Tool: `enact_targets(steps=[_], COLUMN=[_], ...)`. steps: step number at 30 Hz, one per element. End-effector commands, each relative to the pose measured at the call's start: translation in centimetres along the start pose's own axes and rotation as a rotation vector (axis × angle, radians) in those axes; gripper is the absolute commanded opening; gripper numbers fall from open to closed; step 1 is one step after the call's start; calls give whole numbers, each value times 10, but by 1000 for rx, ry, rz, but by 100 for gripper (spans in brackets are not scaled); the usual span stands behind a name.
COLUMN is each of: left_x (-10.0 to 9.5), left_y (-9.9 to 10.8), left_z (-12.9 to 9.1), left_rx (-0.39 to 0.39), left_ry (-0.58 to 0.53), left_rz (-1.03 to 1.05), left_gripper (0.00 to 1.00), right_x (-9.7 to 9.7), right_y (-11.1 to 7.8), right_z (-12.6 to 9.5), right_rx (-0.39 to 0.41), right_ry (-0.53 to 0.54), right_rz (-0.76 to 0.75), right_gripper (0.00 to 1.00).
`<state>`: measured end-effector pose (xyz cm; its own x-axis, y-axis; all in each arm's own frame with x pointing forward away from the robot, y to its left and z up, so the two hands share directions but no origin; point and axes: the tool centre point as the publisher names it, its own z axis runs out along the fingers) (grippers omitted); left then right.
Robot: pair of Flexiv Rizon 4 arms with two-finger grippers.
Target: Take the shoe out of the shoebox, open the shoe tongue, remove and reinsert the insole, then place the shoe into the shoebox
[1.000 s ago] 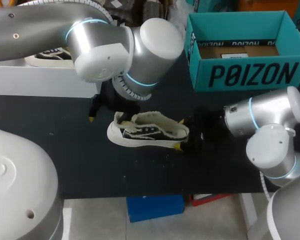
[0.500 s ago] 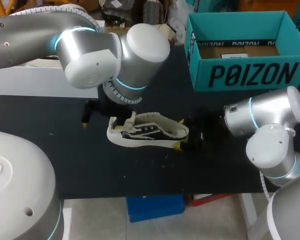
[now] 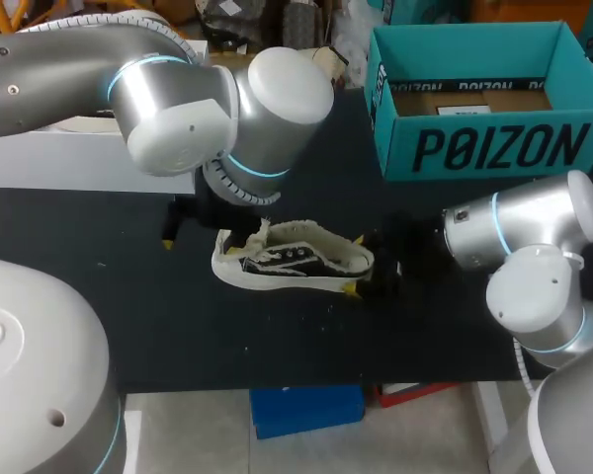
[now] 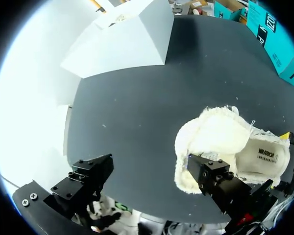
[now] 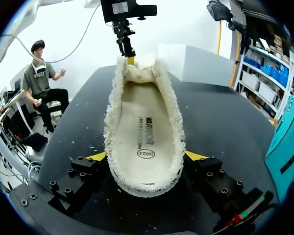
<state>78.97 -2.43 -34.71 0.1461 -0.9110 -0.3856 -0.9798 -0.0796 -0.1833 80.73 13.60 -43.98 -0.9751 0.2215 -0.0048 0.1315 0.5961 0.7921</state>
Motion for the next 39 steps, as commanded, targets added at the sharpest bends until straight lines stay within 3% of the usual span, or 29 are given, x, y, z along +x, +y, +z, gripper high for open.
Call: enact_targets(steps=[1,8,9,11,16,20,22,39], left_x=[-2,12,17,28,59,78,87,87], left_y=[6,0,-1,-2,1,-11,-16,-16], left_z=[-27,-76,-82,-92,-106,-113,-118,-118], left_rx=[61,255,284,330,424,391,354,354], left_ry=[2,146,203,321,539,700,663,663], left_rz=[25,316,408,594,1032,1100,1047,1047], left_gripper=[100,100,53,0,0,0,0,0], right_x=[-1,-1,-1,-1,-1,-1,-1,-1], right_y=[-2,-2,-2,-2,-2,-2,-2,-2], right_z=[0,0,0,0,0,0,0,0], right_rx=[1,1,1,1,1,1,1,1], right_ry=[-1,-1,-1,-1,-1,-1,-1,-1], right_rz=[2,2,2,2,2,2,2,2], right_gripper=[0,0,0,0,0,0,0,0])
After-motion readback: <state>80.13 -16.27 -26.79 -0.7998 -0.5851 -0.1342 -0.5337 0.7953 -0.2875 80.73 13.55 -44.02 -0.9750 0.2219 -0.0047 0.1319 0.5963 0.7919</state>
